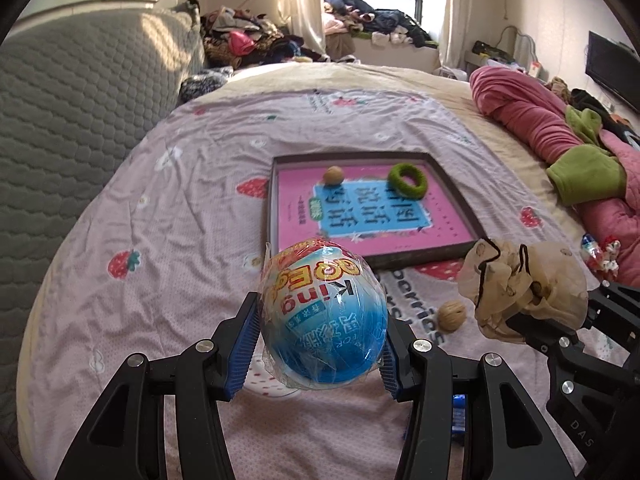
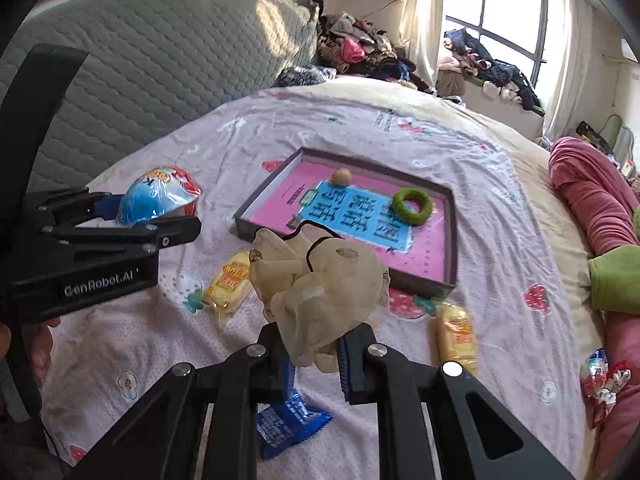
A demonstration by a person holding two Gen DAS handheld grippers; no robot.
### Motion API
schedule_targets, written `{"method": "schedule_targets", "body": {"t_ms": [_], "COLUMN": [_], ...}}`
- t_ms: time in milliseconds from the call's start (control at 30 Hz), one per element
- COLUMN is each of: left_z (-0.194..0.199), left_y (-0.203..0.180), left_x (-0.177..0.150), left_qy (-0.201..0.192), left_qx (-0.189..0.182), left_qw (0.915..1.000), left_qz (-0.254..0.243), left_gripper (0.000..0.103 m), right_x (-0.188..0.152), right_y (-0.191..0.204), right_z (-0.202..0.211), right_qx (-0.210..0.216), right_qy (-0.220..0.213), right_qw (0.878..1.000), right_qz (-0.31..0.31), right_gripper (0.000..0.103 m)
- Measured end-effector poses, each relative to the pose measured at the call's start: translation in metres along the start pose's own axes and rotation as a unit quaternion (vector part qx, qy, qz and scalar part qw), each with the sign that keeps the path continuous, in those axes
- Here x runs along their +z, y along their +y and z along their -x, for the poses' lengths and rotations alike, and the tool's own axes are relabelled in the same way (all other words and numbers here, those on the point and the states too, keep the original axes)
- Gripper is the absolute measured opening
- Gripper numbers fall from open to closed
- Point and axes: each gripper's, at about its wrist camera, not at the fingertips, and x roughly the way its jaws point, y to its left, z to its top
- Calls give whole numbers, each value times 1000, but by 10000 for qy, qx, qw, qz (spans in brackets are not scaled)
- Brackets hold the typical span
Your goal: Organize objects
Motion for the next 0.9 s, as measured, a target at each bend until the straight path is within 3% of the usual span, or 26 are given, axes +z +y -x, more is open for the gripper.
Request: {"method": "schedule_targets", "body": {"t_ms": [533,900], "left_z": [14,17], "left_y": [-25,-30], "left_x": [29,77], "left_qy": [-230,-483], "left_qx": [-63,-12], "left_qw": [9997,9987], "left_qz": [-56,-134], "left_gripper": [54,54], "right_x": [30,68], "right_y": [-27,-48], "right_z": [23,37], "right_qx": [-129,-260], "right_qy": [-479,-941], "right_qw": [9987,9950], "right_qz": [-137,-206], "right_gripper": [17,17]}}
